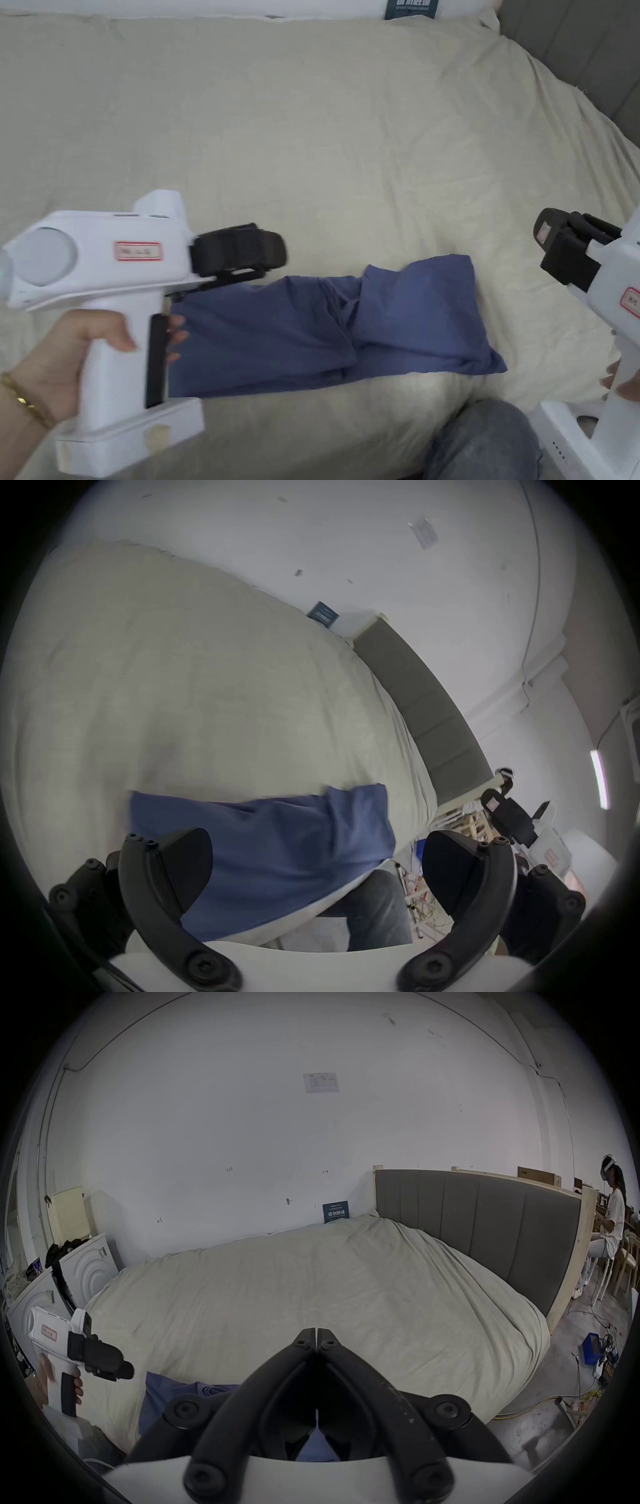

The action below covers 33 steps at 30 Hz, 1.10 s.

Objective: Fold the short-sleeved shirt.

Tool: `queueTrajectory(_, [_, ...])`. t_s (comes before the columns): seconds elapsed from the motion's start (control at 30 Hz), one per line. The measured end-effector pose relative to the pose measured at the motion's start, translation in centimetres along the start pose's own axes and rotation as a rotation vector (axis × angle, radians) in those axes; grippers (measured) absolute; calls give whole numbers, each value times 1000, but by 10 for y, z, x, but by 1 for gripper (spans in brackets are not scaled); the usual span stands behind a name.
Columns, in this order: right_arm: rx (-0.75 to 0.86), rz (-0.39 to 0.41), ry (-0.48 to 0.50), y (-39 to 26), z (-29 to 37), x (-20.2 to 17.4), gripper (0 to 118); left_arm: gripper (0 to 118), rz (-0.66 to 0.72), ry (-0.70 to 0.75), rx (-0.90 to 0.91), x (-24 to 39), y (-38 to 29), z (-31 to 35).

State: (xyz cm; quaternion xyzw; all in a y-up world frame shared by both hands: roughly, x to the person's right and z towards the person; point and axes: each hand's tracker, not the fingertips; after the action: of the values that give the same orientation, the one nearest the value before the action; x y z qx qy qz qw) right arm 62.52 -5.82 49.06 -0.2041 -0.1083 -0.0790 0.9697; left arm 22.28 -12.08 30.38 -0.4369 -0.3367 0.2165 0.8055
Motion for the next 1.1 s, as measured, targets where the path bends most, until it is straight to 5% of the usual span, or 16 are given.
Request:
queueTrajectory(0.13, [-20,-6,11,0,-9,-9,1,118,104,80,-7,-69,-9,21])
queueTrajectory(0.33, [-50,36,16,3,-19,-27,1,109,389,-97,-36,-144,-31,13])
queueTrajectory(0.67, [-85,85,13,5,-26,-43,1,102,478,-236,-39,-183,-61,-26])
queueTrajectory(0.77, [-96,78,19,3,-26,-43,1,71,443,-171,-75,-139,-60,-37])
queueTrajectory(0.83, [-107,87,17,2,-27,-43,1,18,396,-68,-99,-122,-69,-46])
queueTrajectory(1.0, [-120,95,14,-1,-26,-42,1,10,542,4,-100,-127,-53,-45])
queueTrajectory(1.1, [-126,107,18,-1,-24,-43,1,9,511,95,-129,-107,-41,-35])
